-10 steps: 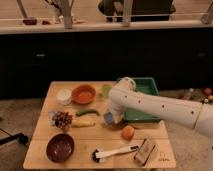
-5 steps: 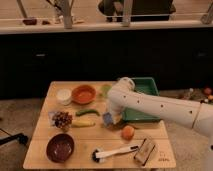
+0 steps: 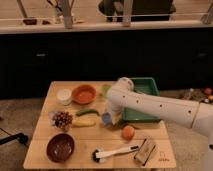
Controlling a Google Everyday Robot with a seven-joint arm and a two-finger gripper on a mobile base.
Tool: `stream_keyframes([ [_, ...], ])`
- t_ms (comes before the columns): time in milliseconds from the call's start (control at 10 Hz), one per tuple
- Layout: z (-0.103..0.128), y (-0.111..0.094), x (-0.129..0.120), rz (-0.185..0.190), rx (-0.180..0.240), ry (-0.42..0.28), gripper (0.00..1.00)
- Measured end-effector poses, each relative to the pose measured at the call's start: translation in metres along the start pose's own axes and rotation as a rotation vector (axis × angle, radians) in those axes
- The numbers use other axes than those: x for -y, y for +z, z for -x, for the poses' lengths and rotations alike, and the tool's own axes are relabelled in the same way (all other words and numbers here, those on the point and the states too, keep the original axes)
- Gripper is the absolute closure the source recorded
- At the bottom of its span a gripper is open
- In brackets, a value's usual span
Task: Place sponge in table surface
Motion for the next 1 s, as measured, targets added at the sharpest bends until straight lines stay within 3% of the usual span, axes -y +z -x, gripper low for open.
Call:
stream_keyframes([
  [200,0.006,0.001,-0.003,0.016,0.003,-0.049,1.00],
  [500,0.031,0.005,-0.003,0.032,0.049,-0.314,1.00],
  [700,0.047,0.007,-0.007,0.046,0.092,-0.435,1.00],
  [1000,0.057,0.011,-0.013,0.066,0.173,-0.510,1.00],
])
